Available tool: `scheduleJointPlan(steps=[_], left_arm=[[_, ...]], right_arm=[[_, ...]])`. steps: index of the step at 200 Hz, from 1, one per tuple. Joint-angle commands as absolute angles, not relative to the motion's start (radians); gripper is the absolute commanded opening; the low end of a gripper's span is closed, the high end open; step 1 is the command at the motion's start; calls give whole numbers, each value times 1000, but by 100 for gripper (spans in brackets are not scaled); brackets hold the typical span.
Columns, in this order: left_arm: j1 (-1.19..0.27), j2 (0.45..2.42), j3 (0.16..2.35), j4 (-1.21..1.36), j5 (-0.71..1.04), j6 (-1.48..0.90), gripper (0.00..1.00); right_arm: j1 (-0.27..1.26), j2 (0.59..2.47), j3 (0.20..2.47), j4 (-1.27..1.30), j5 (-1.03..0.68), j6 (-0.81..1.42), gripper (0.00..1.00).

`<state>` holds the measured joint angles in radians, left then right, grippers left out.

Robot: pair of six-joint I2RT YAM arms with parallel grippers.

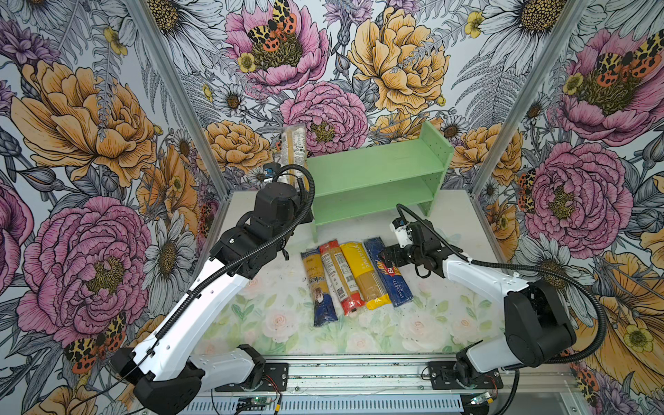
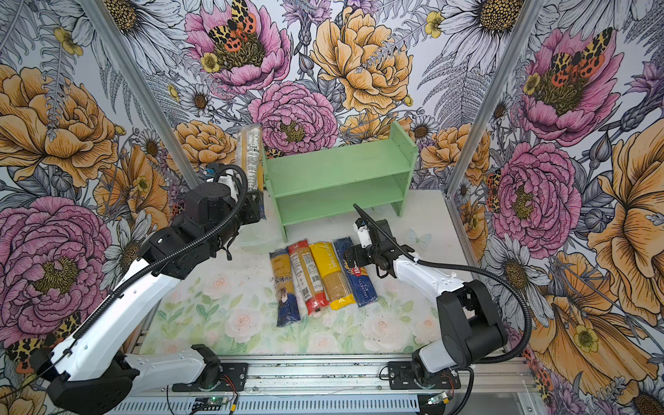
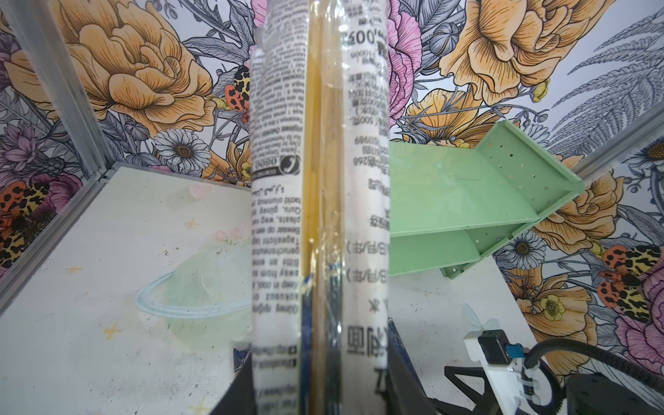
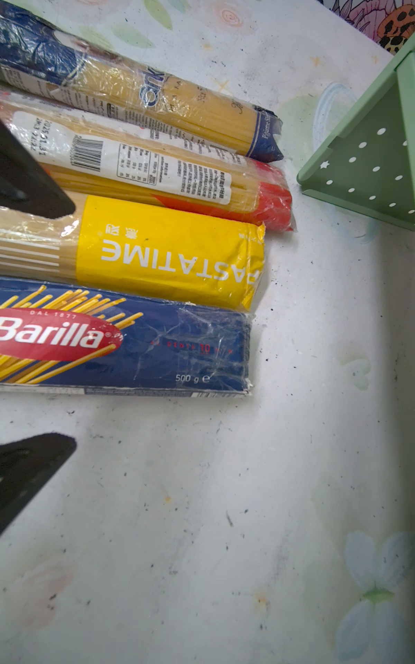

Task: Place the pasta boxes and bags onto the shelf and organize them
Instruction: 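Lift the clear bag upright with the left gripper toward the green shelf, then carry the upright bag with the left gripper into the shelf's lower tier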

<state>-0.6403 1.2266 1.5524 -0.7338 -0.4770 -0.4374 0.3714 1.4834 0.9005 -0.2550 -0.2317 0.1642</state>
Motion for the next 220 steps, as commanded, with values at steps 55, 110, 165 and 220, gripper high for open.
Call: scheduleJointPlan(steps=[55, 110, 165, 220], left_arm=[[-685, 1370, 1769, -482, -471, -380, 0], [-704, 1493, 1872, -439, -520, -399, 0], [-703, 1654, 2030, -446, -564, -402, 0], [-702, 1759, 2132, -473, -631, -405, 0]], right_arm=[[358, 1456, 902, -264, -218, 150, 96], [353, 1422, 869, -265, -230, 137, 96], [344, 1401, 857, -267, -236, 134, 96], [336, 1405, 857, -268, -243, 134, 96]])
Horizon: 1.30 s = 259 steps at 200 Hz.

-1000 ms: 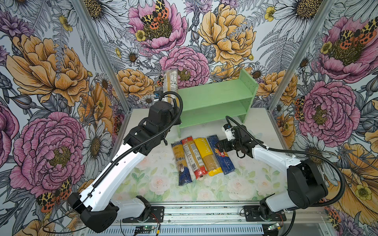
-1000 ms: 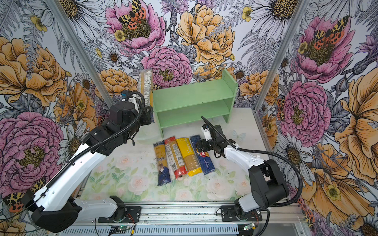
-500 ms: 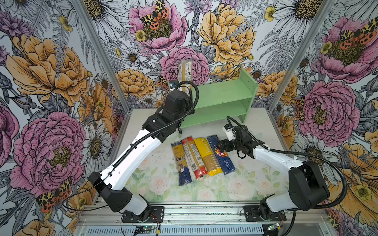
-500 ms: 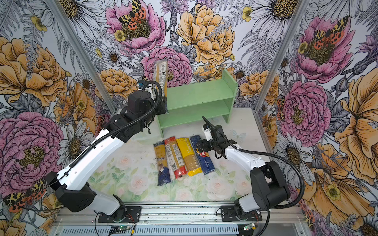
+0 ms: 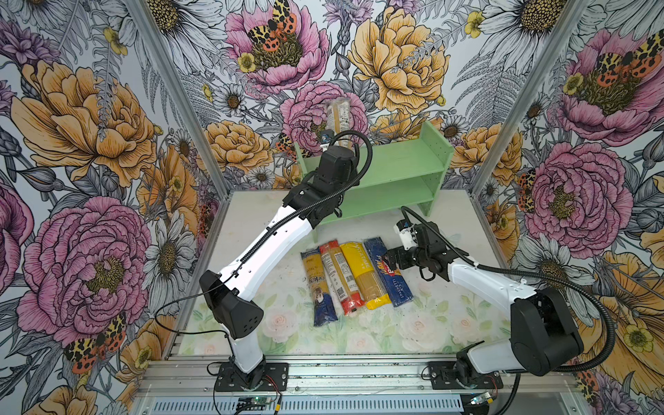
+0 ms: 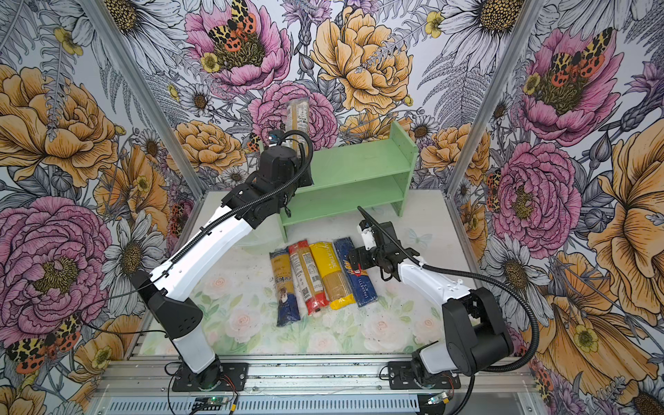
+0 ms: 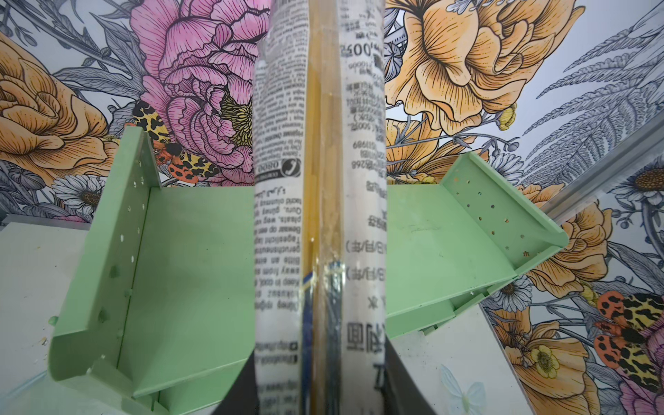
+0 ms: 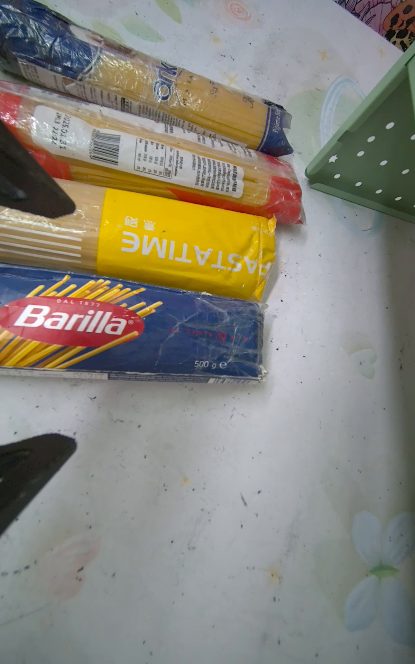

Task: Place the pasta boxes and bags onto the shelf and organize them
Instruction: 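Carry the upright bag with the left gripper into the shelf's lower tier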

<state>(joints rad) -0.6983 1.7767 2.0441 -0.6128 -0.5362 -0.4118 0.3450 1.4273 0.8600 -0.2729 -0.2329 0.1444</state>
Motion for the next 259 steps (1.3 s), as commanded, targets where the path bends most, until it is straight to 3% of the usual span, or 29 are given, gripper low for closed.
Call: scheduleJointPlan(steps=[1, 120, 259], left_arm=[[-702, 1761, 2133, -473, -634, -405, 0], [-645, 1923, 2227, -548, -712, -428, 0], [-582, 1928, 2134, -557, -689, -482, 0]], right_arm=[[336, 1405, 857, -268, -244, 134, 96], [335, 1426, 860, -268, -247, 138, 96], [336, 1474, 885, -268, -259, 141, 96]])
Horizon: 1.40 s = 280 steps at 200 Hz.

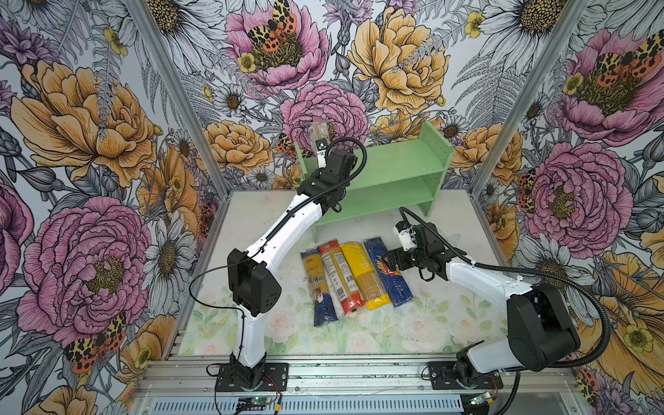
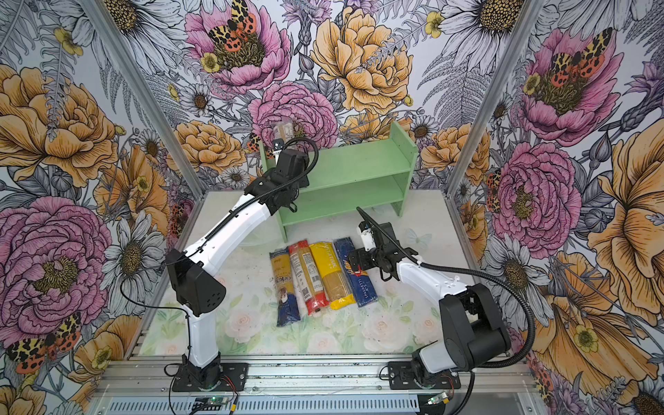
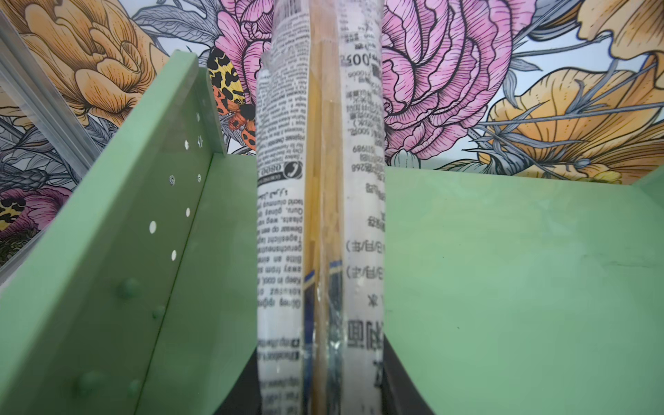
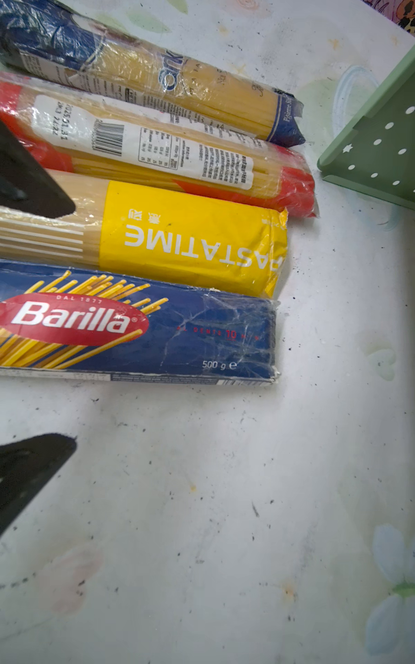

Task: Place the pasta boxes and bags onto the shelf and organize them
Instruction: 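Carry the upright bag with the left gripper into the shelf's lower tier, then lower the clear bag onto the lower shelf tier and open the left gripper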

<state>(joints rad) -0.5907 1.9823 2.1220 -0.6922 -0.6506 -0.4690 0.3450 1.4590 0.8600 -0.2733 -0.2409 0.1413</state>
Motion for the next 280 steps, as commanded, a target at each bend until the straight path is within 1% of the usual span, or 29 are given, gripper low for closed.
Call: scheduleJointPlan(steps=[1, 39, 44, 61, 66, 79, 98, 109, 127, 143, 166, 179, 206, 240, 280], left_arm=[[-582, 1928, 2133, -558, -690, -482, 0], [-578, 1927, 2114, -557, -690, -494, 0], [-578, 1928, 2111, -556, -692, -495, 2], [-578, 1927, 2105, -557, -690, -499, 3], [-578, 1927, 2103, -558, -690, -500, 4], [-578, 1927, 2098, -557, -689, -504, 13], [-578, 1924, 2088, -556, -690, -512, 15], [-578, 1924, 2084, -556, -689, -513, 20], [-577, 1922, 2078, -556, -690, -518, 21], [-577, 1921, 2070, -555, -688, -526, 30], [-577, 1922, 2063, -556, -686, -532, 32], [-577, 1922, 2059, -555, -683, -537, 35], [-575, 1921, 2052, -555, -683, -540, 36], [-573, 1919, 2035, -555, -681, -551, 45], [-569, 1910, 2018, -554, -678, -555, 48]], right_arm=[[336, 1474, 885, -268, -258, 141, 96], [335, 1476, 886, -268, -258, 144, 96], [336, 1476, 885, -268, -258, 143, 96], [335, 1476, 887, -268, -258, 143, 96], [335, 1477, 886, -268, -258, 143, 96], [336, 1476, 885, -268, -258, 145, 96], [336, 1475, 884, -267, -258, 146, 96], [335, 1471, 883, -267, -258, 146, 96], [335, 1469, 882, -268, -261, 148, 96], [336, 1464, 878, -268, -261, 147, 96], [336, 1458, 874, -268, -257, 149, 96], [336, 1454, 871, -268, -256, 149, 96], [335, 1448, 868, -267, -255, 148, 96], [335, 1436, 861, -268, -246, 148, 96], [335, 1436, 861, -267, -248, 148, 96]])
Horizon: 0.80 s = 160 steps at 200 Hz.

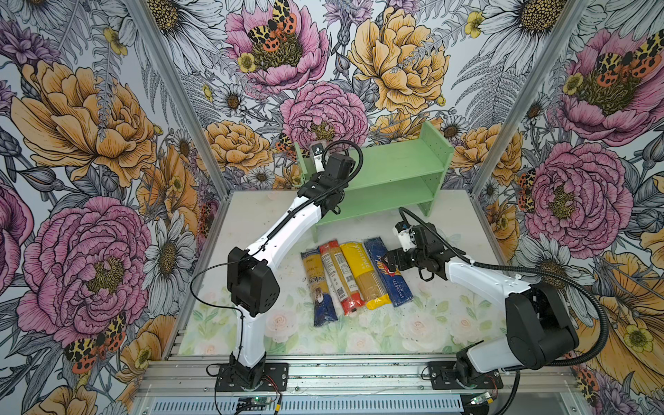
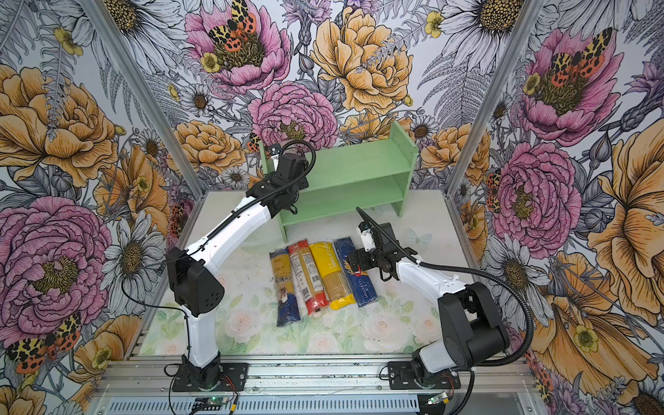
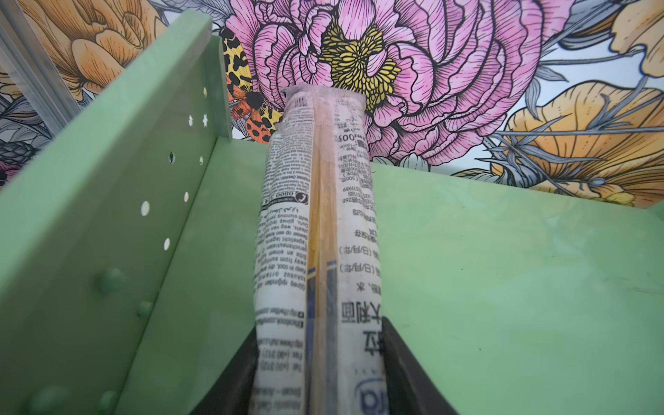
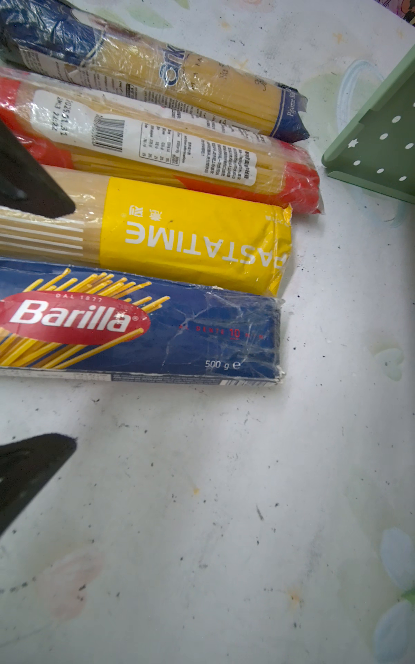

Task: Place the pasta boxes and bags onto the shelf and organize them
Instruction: 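Lower the clear bag onto the lower shelf tier and open the left gripper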

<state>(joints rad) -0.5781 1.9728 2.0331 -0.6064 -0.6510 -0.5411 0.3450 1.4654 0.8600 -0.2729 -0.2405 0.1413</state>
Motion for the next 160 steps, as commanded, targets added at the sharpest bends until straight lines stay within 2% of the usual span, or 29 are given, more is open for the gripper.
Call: scheduleJointPlan(steps=[1, 64, 132, 160], left_arm=[[-570, 1910, 2018, -554, -678, -555, 48], [-563, 1893, 2001, -555, -678, -554, 55], [-566, 1869, 1995, -553, -673, -544, 66], [-574, 1864, 2007, -547, -670, -501, 77]], right_arm=[[335, 1436, 860, -267, -248, 148, 96], [335, 1435, 860, -268, -247, 152, 96], [336, 1430, 864, -272, -253, 151, 96], [335, 1432, 865, -273, -256, 150, 96]])
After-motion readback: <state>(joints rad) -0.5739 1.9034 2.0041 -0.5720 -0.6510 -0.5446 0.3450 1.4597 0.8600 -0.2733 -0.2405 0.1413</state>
